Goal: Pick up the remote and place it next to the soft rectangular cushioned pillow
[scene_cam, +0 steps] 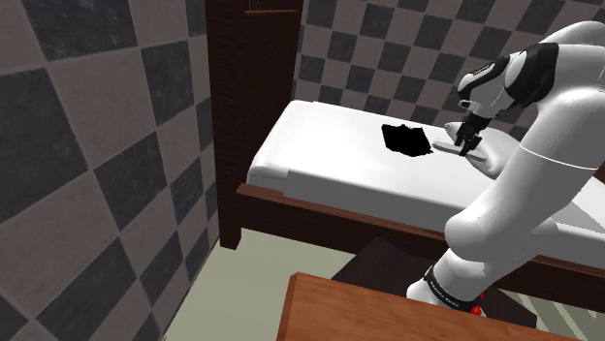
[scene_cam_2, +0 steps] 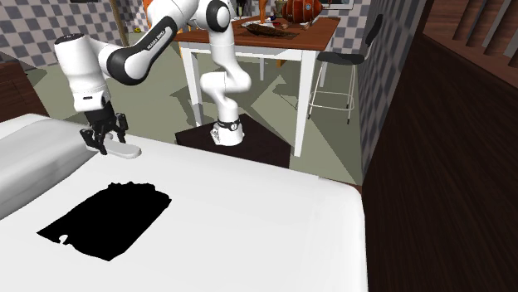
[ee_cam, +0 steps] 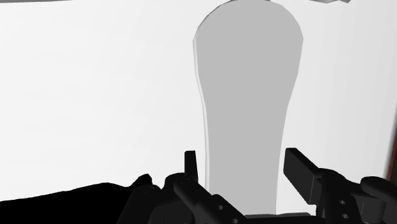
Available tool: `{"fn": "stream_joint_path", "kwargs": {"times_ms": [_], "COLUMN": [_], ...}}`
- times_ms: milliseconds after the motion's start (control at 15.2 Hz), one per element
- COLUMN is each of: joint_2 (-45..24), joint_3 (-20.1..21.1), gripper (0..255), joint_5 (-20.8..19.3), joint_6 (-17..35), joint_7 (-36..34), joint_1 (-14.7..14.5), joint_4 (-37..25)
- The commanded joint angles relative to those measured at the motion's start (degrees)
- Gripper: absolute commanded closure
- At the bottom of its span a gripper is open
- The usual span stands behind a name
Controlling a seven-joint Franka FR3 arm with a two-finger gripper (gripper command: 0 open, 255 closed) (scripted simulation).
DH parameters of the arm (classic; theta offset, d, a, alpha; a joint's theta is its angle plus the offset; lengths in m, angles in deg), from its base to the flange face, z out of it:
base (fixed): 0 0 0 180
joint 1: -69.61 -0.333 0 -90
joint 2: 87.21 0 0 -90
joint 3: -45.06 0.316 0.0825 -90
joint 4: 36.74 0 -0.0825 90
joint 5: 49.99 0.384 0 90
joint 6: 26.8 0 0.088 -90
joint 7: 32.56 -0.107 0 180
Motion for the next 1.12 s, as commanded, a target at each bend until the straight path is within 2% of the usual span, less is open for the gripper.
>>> {"fn": "stream_joint_path", "kwargs": {"times_ms": [0, 924, 1056], "joint_2": [-0.48, -6.80, -6.80], "joint_3": [0.03, 1.45, 1.46], "gripper": [255, 255, 255], "joint_5": [0.42, 6.01, 6.00], "joint_6": [1.42, 11.28, 11.28], "joint_7": [0.36, 4.11, 4.11], "joint_1": [0.12, 1.61, 1.62], "joint_4": [1.02, 6.15, 6.15]}}
